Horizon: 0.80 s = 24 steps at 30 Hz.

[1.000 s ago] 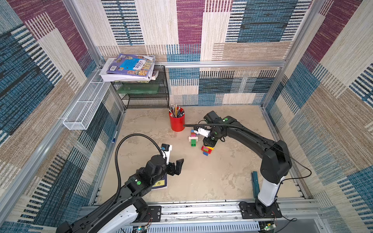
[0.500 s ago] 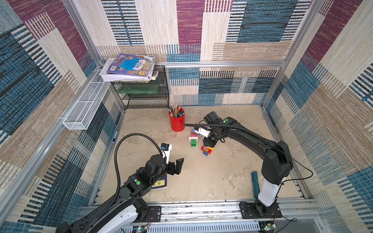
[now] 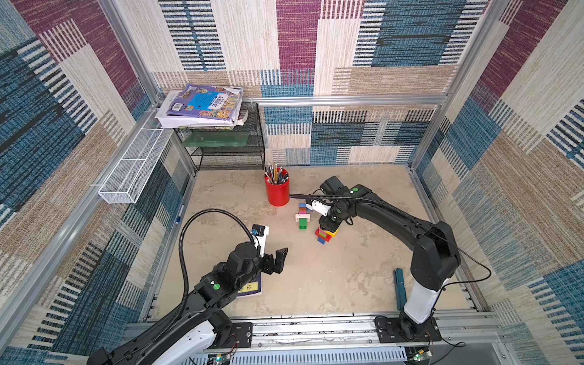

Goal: Assemble the letter f with lego
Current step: Place the lego brick at the center of the board.

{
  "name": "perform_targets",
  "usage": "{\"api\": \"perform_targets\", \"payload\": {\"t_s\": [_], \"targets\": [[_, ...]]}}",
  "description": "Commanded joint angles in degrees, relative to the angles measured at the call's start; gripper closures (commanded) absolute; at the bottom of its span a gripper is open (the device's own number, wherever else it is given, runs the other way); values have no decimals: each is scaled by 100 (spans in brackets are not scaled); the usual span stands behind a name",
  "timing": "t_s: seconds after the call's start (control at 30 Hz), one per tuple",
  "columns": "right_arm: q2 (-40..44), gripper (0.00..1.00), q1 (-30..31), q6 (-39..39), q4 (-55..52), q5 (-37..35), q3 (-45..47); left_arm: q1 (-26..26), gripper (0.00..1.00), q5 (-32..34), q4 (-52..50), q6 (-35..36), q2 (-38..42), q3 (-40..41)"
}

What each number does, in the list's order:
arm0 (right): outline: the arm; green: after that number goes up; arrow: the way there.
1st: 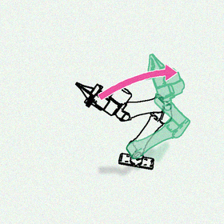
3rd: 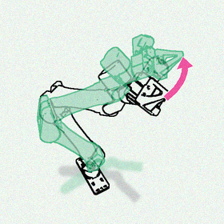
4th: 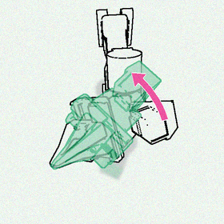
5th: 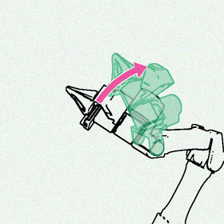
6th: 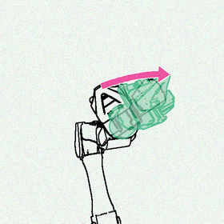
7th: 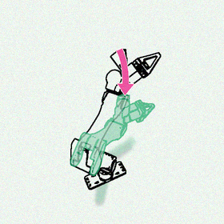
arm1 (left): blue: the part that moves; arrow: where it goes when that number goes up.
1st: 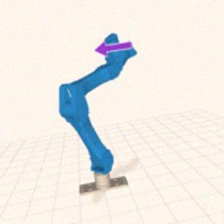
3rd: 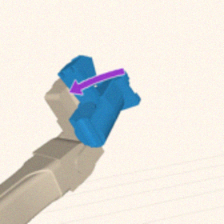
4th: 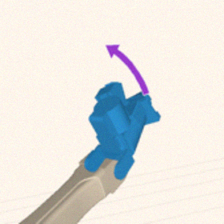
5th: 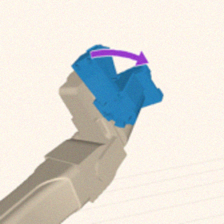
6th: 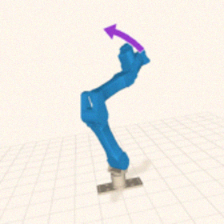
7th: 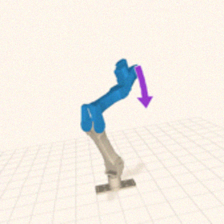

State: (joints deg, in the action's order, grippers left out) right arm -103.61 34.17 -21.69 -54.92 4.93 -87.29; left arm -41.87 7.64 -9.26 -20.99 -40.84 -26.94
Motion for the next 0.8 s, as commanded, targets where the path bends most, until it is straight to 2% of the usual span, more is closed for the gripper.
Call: {"api": "perform_targets", "payload": {"t_s": [0.0, 0.47, 0.77], "targets": [[-65, 94, 6, 42, -375, -335, 72, 10, 1, 73, 49, -19, 20, 13], [-283, 94, 14, 51, -419, -264, -34, 3, 1, 103, -15, -81, 43, 22], [-63, 94, -11, 64, -472, -94, -287, 8, 1, 107, -14, -60, 55, 4]]}}
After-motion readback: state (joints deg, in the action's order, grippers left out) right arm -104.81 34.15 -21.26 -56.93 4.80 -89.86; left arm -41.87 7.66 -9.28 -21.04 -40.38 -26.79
